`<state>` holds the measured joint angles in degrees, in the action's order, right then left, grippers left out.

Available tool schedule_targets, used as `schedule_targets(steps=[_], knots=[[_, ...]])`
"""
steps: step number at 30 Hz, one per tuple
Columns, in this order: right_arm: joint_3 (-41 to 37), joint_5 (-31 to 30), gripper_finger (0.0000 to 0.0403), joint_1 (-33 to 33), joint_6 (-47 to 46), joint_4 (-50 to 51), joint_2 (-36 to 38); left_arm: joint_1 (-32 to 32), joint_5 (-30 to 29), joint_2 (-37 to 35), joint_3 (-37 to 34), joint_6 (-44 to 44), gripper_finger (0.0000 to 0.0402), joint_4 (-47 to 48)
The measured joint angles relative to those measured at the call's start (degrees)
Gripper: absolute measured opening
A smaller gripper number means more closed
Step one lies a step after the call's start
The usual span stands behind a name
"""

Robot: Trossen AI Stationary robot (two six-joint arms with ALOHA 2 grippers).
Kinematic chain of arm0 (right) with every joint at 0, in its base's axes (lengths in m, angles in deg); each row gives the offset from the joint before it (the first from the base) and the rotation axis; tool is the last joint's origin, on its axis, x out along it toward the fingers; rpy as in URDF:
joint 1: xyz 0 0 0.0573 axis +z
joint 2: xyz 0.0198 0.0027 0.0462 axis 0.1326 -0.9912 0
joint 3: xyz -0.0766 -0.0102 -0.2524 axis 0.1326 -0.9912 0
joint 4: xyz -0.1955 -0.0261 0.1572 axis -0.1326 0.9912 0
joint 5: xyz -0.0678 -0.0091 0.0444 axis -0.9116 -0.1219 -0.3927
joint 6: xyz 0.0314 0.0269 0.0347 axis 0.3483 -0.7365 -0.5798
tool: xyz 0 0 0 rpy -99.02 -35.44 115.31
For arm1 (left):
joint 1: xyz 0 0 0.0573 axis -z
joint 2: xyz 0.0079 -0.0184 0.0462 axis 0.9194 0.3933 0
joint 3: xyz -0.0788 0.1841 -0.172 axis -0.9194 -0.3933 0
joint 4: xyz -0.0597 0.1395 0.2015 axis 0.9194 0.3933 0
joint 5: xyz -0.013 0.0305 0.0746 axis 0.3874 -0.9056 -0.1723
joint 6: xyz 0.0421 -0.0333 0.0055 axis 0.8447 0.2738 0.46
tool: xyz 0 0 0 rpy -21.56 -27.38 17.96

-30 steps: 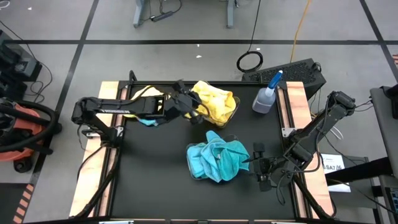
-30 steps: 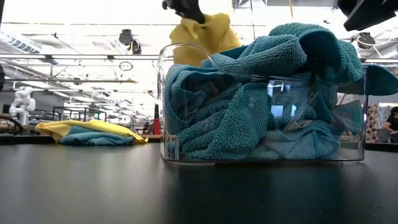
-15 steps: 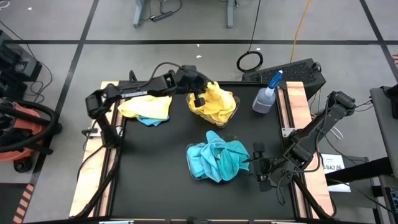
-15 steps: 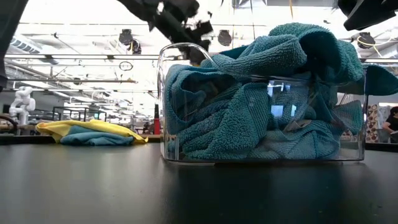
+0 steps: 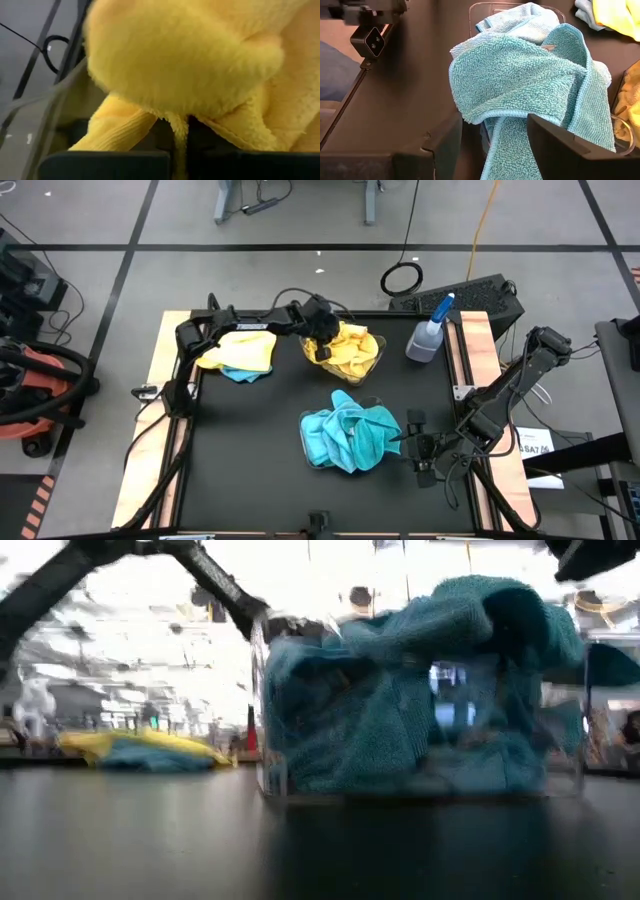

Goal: Sort microfiber towel by color & place in baskets
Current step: Put the yellow microfiber cloth into the top transparent bin

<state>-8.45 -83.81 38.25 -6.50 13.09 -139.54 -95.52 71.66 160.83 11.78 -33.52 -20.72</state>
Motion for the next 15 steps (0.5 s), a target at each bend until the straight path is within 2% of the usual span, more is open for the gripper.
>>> schedule_targets(steps=[3,9,12,15], knots=[[0.0,0.0,0.0215,0.0,0.0,-0.03,0.0,0.01,-1.64,0.23,0.12,0.37,0.0015,0.98],[0.0,-0.01,0.0215,0.0,0.01,-0.01,0.0,-0.38,-0.62,-0.07,0.0,0.26,0.0021,2.34],[0.0,0.0,0.0215,0.0,-0.01,-0.02,0.0,-0.16,-3.02,-0.28,1.21,0.65,0.0042,4.45],[0.0,-0.01,0.0215,0.0,-0.01,-0.01,0.0,0.12,-4.29,-0.67,3.8,1.15,0.0084,9.29]])
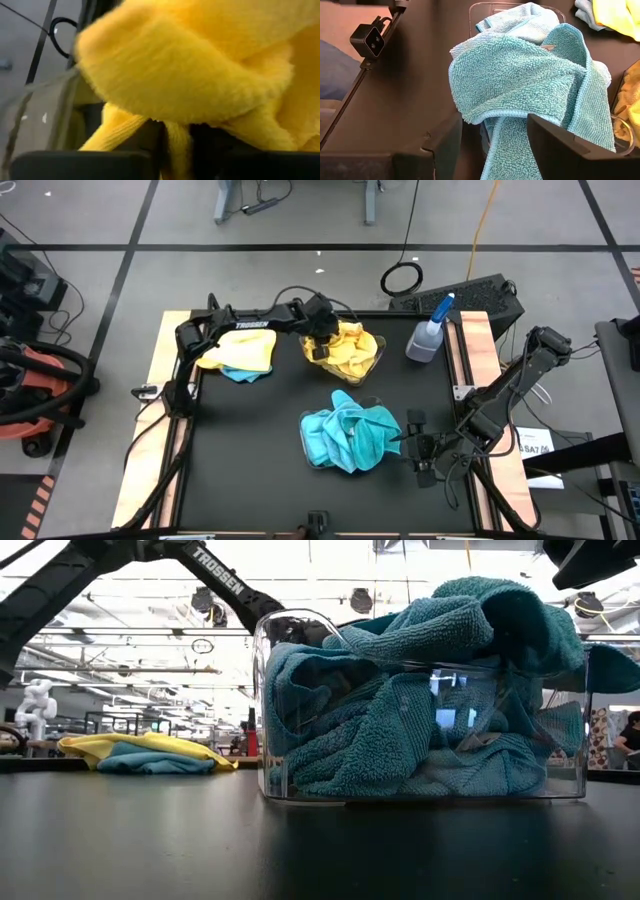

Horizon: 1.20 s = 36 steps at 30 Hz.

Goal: Sort microfiber towel by color & place in baskets
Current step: Put the yellow microfiber cloth into the top transparent bin

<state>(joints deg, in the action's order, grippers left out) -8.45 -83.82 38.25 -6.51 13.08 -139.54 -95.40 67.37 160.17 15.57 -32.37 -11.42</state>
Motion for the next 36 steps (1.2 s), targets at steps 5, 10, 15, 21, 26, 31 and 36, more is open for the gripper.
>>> schedule_targets(steps=[5,10,15,21,26,31,36], knots=[[0.0,0.01,0.0215,0.0,0.0,0.02,0.0,0.7,-0.34,-1.03,6.35,-0.07,0.016,10.38],[0.0,0.01,0.0215,-0.02,0.0,0.02,0.0,1.46,-0.32,-3.74,11.01,-0.35,0.0205,18.67],[0.0,0.0,0.0215,0.0,0.0,-0.02,0.0,2.59,-0.52,-8.79,13.19,-0.51,0.0212,22.61],[0.0,0.0,0.0215,-0.01,0.02,-0.02,0.02,4.34,-0.88,-15.09,13.31,-0.57,0.0212,25.68],[0.0,0.0,0.0215,0.0,0.01,0.02,0.0,5.8,-1.0,-19.45,13.33,-1.87,0.0212,29.12],[0.0,0.01,0.0215,-0.01,0.01,0.0,0.0,8.0,-1.0,-23.52,13.33,-3.64,0.0212,32.78],[0.0,0.0,0.0215,-0.01,0.0,0.0,0.0,11.04,-1.01,-26.93,13.33,-5.09,0.0212,38.06]])
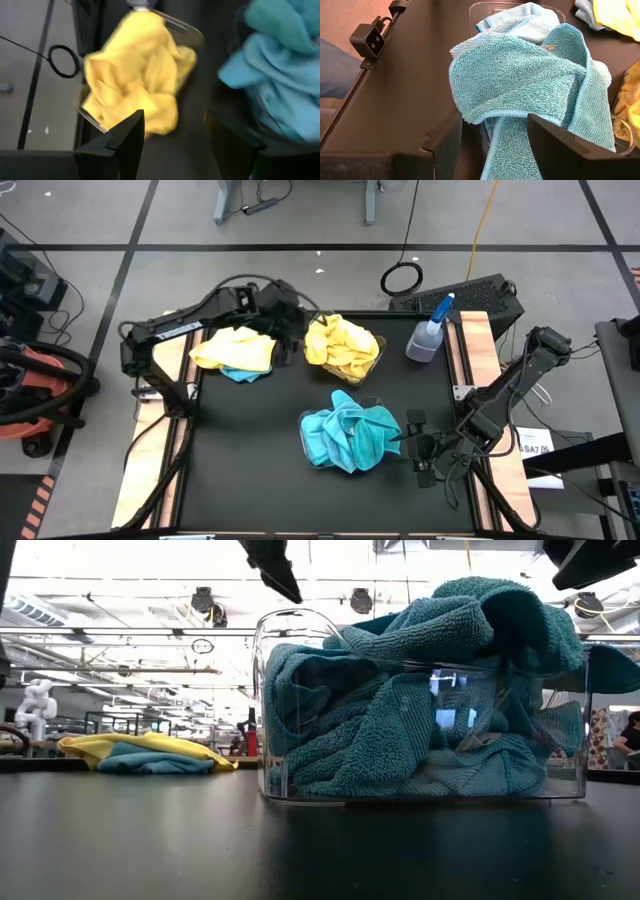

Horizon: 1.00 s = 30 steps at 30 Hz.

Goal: Sort microfiber towel by color & place in baskets
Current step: Put the yellow microfiber cloth into the top transparent bin

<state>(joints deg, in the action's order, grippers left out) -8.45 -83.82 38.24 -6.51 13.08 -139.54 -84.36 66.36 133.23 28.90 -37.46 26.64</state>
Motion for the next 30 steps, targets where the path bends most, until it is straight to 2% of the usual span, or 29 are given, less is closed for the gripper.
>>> schedule_targets(steps=[4,11,16,24,30], knots=[[0.0,0.01,0.0215,0.0,0.01,0.01,0.02,2.81,-1.74,-2.43,0.0,-0.12,0.0212,5.84],[0.0,0.0,0.0215,-0.01,0.0,-0.56,0.0,6.56,-5.27,-4.6,0.0,-5.64,0.0212,16.88],[0.0,-0.43,0.0215,-0.36,0.24,-5.6,0.0,7.21,-7.76,-4.7,-0.87,-8.62,0.0212,23.01],[0.0,-0.16,0.0215,-0.82,0.44,-14.8,0.0,5.76,-12.04,-4.74,-6.45,-9.42,0.0212,24.53],[0.0,-1.47,0.0215,-1.66,0.61,-17.36,0.02,1.34,-15.23,-4.73,-15.77,-12.0,0.0212,18.9]])
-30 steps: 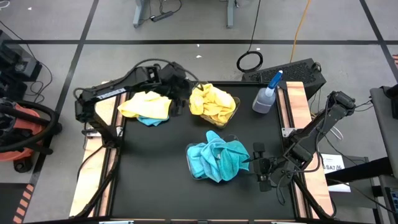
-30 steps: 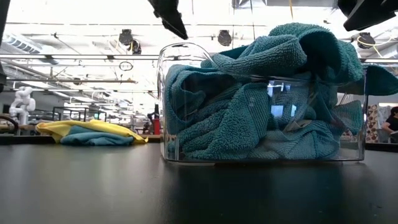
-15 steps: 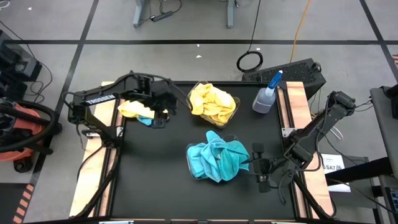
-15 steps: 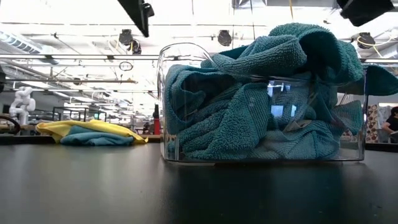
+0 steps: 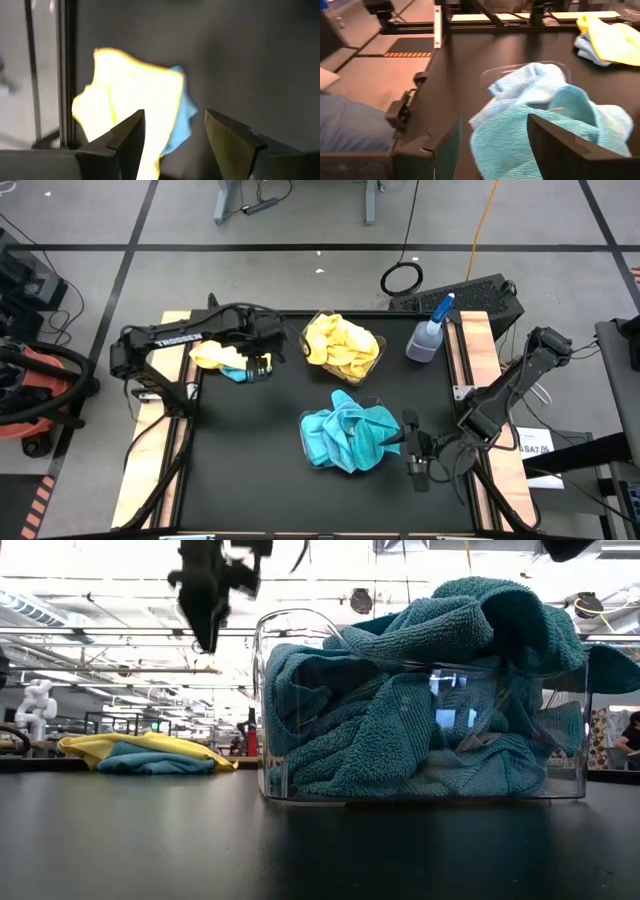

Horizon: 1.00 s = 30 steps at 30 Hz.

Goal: Sort microfiber towel by color & place in baskets
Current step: Put the yellow microfiber cloth into the top transparent bin

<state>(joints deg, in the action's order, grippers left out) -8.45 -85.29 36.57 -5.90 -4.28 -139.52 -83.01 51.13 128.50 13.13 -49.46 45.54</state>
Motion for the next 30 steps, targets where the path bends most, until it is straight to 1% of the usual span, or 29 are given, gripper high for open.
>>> schedule_targets(steps=[4,8,12,15,18,21,25,30], knots=[[0.0,-0.32,0.0215,-0.79,-0.12,0.35,0.0,-5.82,-3.46,-0.85,-9.03,-2.12,0.0212,-7.34],[0.0,-0.29,0.0215,-0.75,-0.55,1.19,0.0,-14.25,-3.62,-1.78,-17.37,-4.46,0.0212,-16.14],[0.0,-0.24,0.0215,-0.77,-0.59,1.31,0.0,-22.41,-3.73,-1.71,-22.41,-6.52,0.0212,-22.4],[0.0,-0.22,0.0215,-0.77,0.23,1.36,0.0,-27.25,-3.84,-1.74,-24.1,-9.02,0.0212,-27.0],[0.0,-0.26,0.0215,-0.77,1.76,1.35,0.0,-31.23,-3.67,-1.74,-24.34,-10.5,0.0212,-28.96],[0.0,-0.26,0.0215,-0.75,2.71,1.35,0.0,-34.55,-1.34,-1.74,-24.36,-10.66,0.0212,-28.67],[0.0,-0.27,0.0215,-0.77,3.69,1.35,0.0,-37.27,-0.98,-1.74,-24.44,-12.03,0.0212,-26.6],[0.0,-0.28,0.0215,-0.75,4.13,1.51,0.0,-38.62,3.92,-1.76,-28.5,-12.76,0.0212,-25.97]])
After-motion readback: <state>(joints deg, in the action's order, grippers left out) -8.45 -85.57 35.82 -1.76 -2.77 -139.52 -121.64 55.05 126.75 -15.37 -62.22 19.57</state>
